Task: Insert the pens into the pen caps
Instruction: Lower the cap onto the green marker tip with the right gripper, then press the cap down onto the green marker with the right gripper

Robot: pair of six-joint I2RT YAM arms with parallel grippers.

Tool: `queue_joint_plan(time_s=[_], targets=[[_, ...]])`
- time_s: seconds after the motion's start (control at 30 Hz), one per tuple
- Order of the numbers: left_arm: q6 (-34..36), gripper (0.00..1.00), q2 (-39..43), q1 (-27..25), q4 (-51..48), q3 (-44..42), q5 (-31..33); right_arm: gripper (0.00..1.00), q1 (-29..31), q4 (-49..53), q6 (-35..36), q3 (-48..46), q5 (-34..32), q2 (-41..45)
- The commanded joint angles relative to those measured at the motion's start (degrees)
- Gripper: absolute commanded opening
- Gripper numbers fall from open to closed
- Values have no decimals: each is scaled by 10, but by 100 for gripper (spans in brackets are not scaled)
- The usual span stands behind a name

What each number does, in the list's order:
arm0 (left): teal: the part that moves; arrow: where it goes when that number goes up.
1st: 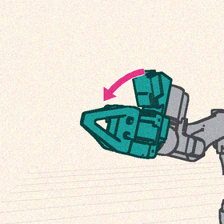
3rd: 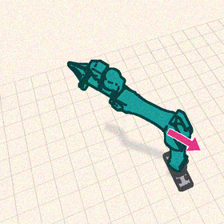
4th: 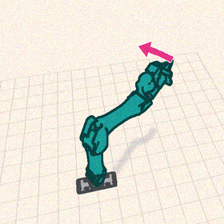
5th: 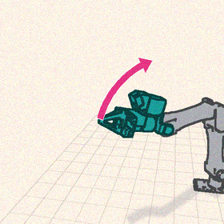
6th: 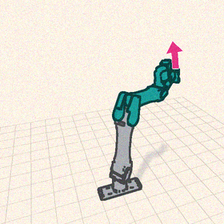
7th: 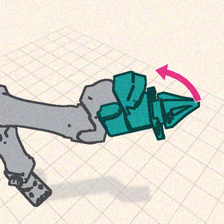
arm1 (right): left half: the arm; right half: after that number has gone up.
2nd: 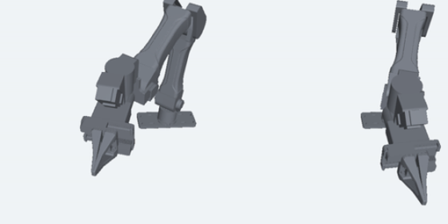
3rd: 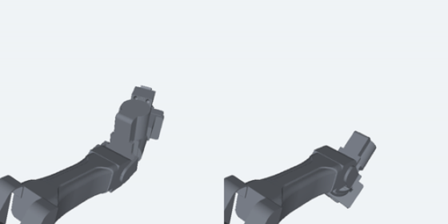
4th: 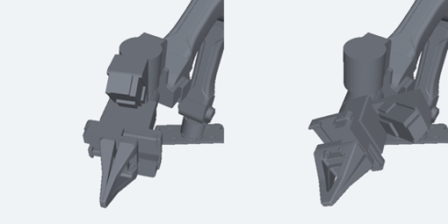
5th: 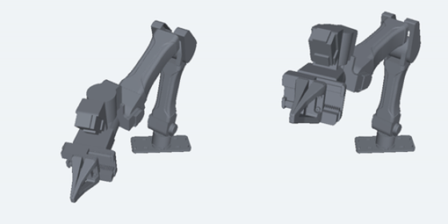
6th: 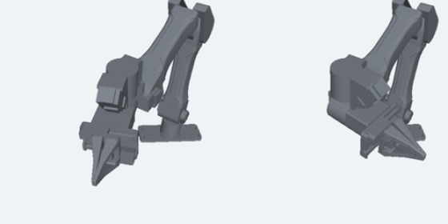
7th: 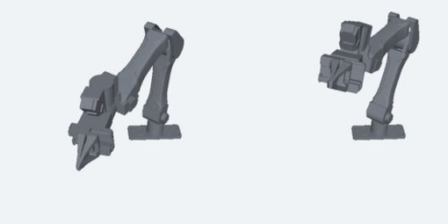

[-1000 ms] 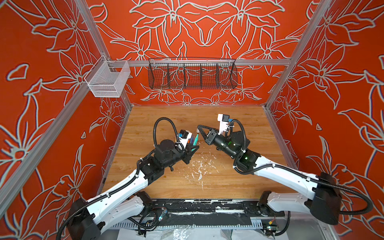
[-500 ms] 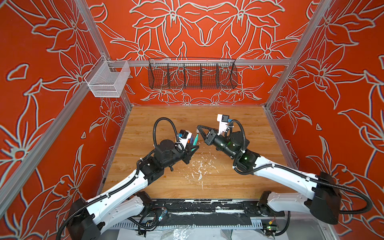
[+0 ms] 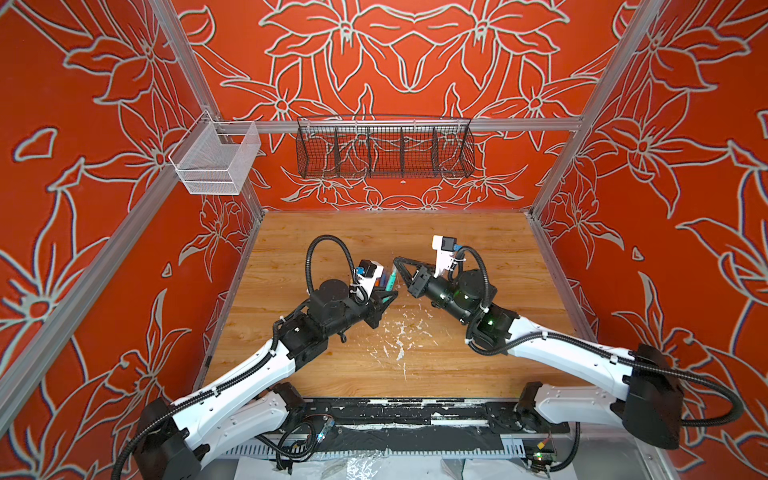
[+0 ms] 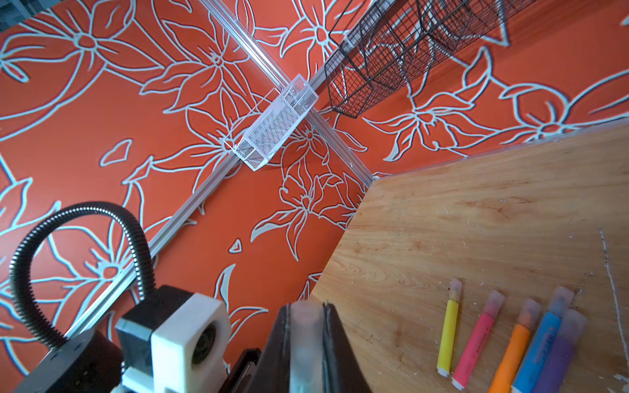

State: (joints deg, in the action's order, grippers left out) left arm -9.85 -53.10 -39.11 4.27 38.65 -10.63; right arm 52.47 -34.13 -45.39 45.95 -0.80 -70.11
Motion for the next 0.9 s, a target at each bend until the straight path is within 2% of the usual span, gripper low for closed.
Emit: queue_joint_plan(time_s=[0.0,0.17,0.23,0.27,0.33,0.47,0.67,0.87], targets=[[7,0,3,-4,19,-2,5,0,15,-21,11,-11,14,9],[7,0,7,-3,20,-3,5,1,25,-43,14,-23,16,3],[7,0,9,-3,20,-4,4,24,25,-38,14,-28,3,8],[7,0,10,-3,20,-4,4,31,25,-33,15,-30,-5,13],[7,0,11,-3,20,-4,4,40,25,-24,20,-33,-15,23],[8,0,9,-3,21,-4,1,51,25,-2,27,-34,-40,51],[10,0,11,-3,19,-4,-3,58,25,78,42,0,-77,82],[15,0,10,-5,23,-7,-13,55,23,192,37,72,-113,59]])
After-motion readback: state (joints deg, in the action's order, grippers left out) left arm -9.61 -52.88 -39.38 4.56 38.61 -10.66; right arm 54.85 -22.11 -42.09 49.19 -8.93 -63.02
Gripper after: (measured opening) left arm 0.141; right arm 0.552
